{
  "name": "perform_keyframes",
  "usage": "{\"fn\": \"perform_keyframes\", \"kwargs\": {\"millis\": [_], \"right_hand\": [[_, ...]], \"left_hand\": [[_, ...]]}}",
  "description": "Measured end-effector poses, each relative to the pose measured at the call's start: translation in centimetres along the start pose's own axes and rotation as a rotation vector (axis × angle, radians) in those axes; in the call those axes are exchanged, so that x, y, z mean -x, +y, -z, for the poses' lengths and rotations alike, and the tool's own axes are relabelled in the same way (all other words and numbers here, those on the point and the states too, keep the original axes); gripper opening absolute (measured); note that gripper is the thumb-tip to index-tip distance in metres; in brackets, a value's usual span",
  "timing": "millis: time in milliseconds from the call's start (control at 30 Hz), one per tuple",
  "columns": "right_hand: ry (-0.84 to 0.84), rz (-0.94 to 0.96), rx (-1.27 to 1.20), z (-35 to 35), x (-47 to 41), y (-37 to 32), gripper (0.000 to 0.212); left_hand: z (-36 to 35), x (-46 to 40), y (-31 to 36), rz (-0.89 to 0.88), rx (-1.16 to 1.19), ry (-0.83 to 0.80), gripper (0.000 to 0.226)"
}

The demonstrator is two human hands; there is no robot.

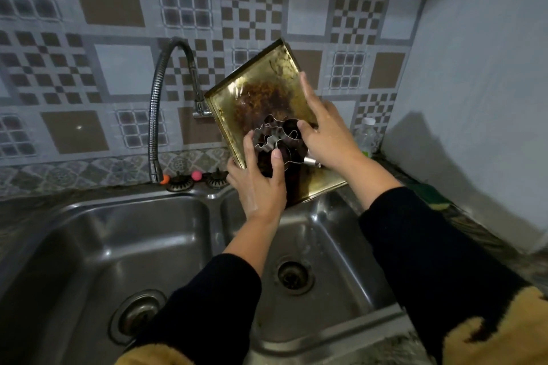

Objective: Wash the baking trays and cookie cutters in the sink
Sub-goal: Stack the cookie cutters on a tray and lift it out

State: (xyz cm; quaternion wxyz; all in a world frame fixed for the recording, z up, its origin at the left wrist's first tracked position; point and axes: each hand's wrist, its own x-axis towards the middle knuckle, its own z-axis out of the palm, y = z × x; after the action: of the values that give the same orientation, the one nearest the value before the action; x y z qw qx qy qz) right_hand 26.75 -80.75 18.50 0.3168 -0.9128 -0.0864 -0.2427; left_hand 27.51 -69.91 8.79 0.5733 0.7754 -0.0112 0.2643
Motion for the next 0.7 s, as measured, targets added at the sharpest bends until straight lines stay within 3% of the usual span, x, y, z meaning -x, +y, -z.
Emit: {"fn": "perform_keyframes", "kwargs": {"millis": [267,400,700], "right_hand": [[0.046,0.026,0.093,2.5,1.9,-1.9,0.077],[0.058,0.027,0.061,3.7,3.2,-2.6,0.078],[-0.008,-0.066,-0.137,4.9,8.5,-2.6,0.08]], "left_hand": [[0.4,1.2,2.0,0.0,0.077,-0.002,0.056],[1.2,2.6,3.2,-0.028,0.069,0.012,0.062],[4.5,8.1,4.9,0.018,-0.147,-0.017,0.055]]}}
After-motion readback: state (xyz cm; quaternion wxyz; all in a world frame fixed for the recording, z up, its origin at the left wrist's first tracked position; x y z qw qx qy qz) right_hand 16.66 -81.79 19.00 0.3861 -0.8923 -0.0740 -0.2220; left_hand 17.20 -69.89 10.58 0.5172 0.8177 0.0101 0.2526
